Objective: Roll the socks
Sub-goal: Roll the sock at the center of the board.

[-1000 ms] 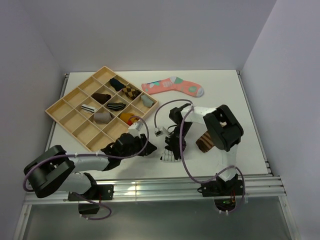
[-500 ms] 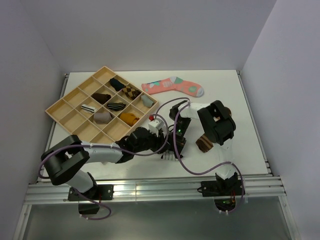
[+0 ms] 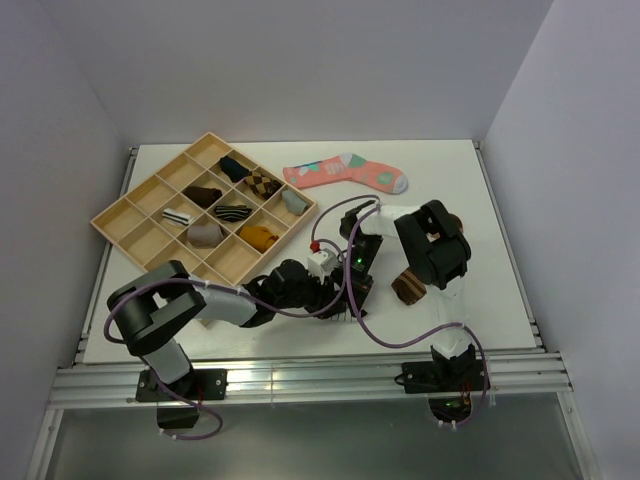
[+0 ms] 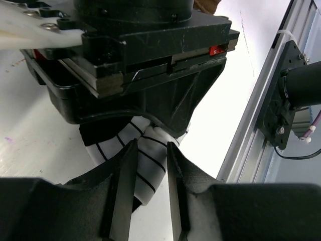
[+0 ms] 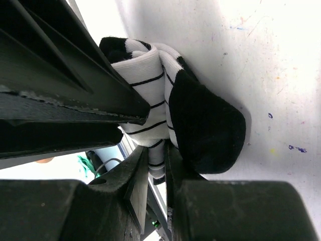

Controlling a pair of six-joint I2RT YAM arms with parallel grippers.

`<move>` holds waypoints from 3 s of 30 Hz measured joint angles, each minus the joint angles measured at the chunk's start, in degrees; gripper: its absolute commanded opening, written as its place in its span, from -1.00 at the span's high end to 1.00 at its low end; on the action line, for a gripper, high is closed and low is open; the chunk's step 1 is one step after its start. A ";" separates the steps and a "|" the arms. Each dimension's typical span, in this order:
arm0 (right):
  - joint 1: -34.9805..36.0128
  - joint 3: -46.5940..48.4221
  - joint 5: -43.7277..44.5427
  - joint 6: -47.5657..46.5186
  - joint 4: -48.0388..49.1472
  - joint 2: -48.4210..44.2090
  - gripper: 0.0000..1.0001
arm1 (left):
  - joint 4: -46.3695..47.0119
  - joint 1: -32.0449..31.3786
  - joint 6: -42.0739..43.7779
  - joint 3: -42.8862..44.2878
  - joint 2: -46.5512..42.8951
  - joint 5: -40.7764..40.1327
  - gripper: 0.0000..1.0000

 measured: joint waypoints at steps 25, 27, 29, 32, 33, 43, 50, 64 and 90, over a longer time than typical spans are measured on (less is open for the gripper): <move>-0.83 -1.16 2.75 5.60 0.79 -1.38 0.20 | 5.03 -0.42 -3.76 1.01 5.68 2.01 0.99; -1.18 -2.51 3.69 5.70 2.67 -3.65 0.06 | 5.05 -0.42 -4.57 1.57 6.34 2.01 0.99; -1.92 -4.33 4.63 5.77 5.05 -6.93 0.02 | 5.14 -0.44 -5.44 2.16 6.99 2.05 0.99; -3.56 -6.36 6.05 5.60 9.22 -11.96 0.01 | 4.81 -0.42 -6.54 3.15 7.96 2.54 0.99; -4.22 -7.08 6.51 5.53 10.82 -13.75 0.00 | 4.55 -0.42 -6.78 3.52 8.22 2.82 0.99; -13.64 -14.23 7.85 3.63 17.68 -27.39 0.02 | 1.05 2.10 -11.26 4.98 8.68 6.91 0.99; -17.62 -23.65 8.63 -2.54 21.40 -37.62 0.02 | -8.39 4.98 -15.37 10.32 10.38 13.03 0.99; -4.00 -39.08 11.89 -10.95 32.02 -60.26 -0.08 | -27.26 9.57 -21.51 21.84 16.48 24.55 0.99; 14.32 -40.72 20.17 -5.92 45.31 -48.00 0.30 | -35.82 11.93 -24.37 27.08 20.70 30.71 0.86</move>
